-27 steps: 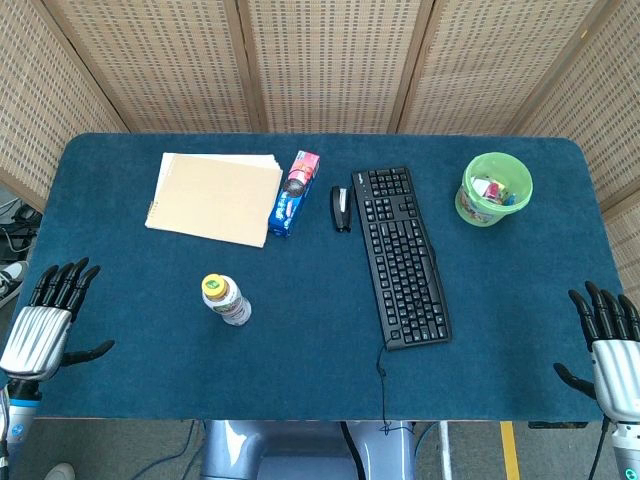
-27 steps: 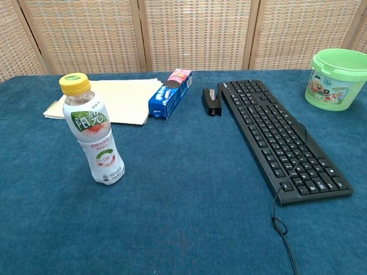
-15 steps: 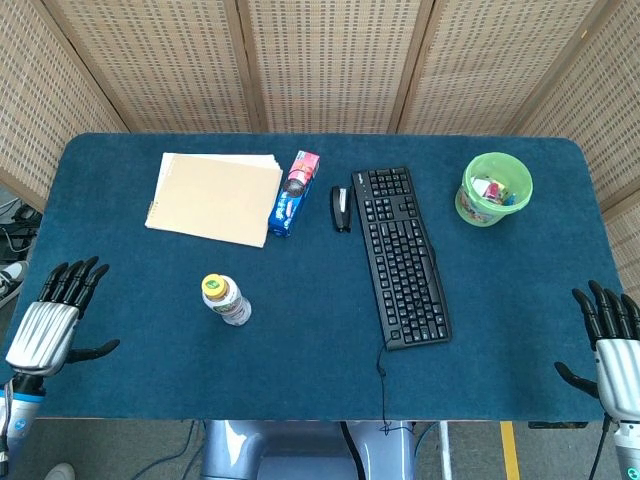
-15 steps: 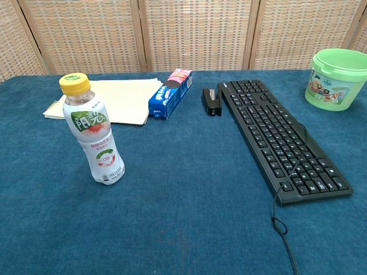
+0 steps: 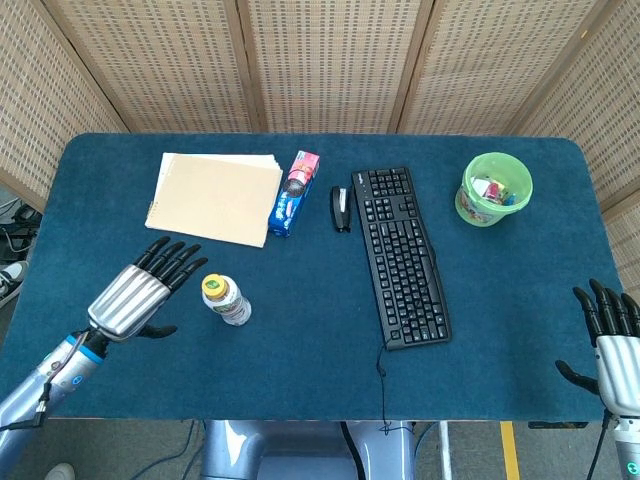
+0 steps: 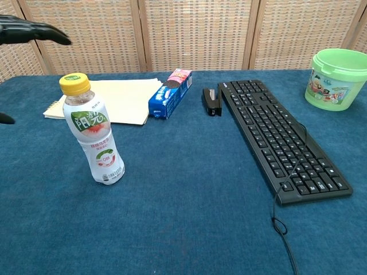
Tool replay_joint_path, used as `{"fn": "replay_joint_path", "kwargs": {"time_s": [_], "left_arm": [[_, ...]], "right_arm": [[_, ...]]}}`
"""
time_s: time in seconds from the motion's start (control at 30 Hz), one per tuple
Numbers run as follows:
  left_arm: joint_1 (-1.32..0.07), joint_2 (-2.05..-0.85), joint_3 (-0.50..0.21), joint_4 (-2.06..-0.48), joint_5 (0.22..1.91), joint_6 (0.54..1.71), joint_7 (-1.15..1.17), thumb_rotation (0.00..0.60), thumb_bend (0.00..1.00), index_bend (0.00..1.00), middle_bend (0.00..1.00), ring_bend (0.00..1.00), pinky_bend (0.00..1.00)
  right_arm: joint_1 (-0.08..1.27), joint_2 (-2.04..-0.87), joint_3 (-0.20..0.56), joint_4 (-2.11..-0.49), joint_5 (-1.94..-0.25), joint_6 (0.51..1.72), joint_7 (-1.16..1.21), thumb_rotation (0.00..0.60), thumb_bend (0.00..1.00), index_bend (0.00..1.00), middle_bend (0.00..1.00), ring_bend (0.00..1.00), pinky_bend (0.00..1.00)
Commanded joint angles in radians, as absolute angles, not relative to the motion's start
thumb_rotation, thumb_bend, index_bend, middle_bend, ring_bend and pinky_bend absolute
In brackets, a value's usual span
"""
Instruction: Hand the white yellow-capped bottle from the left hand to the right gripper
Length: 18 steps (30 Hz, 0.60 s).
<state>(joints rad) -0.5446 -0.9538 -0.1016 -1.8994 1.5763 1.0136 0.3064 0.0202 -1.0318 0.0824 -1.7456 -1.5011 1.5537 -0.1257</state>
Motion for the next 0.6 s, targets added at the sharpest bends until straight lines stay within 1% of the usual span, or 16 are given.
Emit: {"fn": "replay_joint_path", "kwargs": {"time_s": [0.03,0.1,0.3,0.4,0.47,0.57,0.6], "left_arm": [[-0.607,-0.965,-0.130,-1.910,1.531,0.947,0.377,0.600,0.00,0.00,0.00,0.00,0.00],[-0.623,-0.990,-0.135,-1.903,1.510,0.934,0.405,0.600,0.00,0.00,0.00,0.00,0.00],[-0.661,-1.016,-0.133,-1.911,1.415,0.870,0.477,0.600,0.00,0.00,0.00,0.00,0.00],[-0.680,-1.036,-0.137,-1.904,1.368,0.856,0.514,0.600,0.00,0.00,0.00,0.00,0.05],[-0.687,-1.061,-0.140,-1.892,1.346,0.865,0.533,0.600,0.00,0.00,0.00,0.02,0.09],[-0.698,-1.090,-0.143,-1.881,1.304,0.864,0.541,0.600,0.00,0.00,0.00,0.13,0.18],[-0.703,-1.096,-0.144,-1.879,1.290,0.862,0.547,0.600,0.00,0.01,0.01,0.15,0.20]], "right_arm": [[0.021,-1.032,0.081,-1.746,-1.502,1.552,-0.125,0.600,0.00,0.10,0.00,0.00,0.00],[0.021,-1.031,0.082,-1.747,-1.500,1.551,-0.124,0.600,0.00,0.10,0.00,0.00,0.00],[0.021,-1.028,0.084,-1.747,-1.492,1.546,-0.108,0.600,0.00,0.10,0.00,0.00,0.00],[0.022,-1.026,0.085,-1.745,-1.485,1.541,-0.102,0.600,0.00,0.10,0.00,0.00,0.00],[0.022,-1.026,0.085,-1.744,-1.485,1.542,-0.099,0.600,0.00,0.10,0.00,0.00,0.00],[0.023,-1.026,0.085,-1.742,-1.485,1.540,-0.097,0.600,0.00,0.10,0.00,0.00,0.00],[0.023,-1.027,0.085,-1.742,-1.485,1.540,-0.097,0.600,0.00,0.10,0.00,0.00,0.00]]}}
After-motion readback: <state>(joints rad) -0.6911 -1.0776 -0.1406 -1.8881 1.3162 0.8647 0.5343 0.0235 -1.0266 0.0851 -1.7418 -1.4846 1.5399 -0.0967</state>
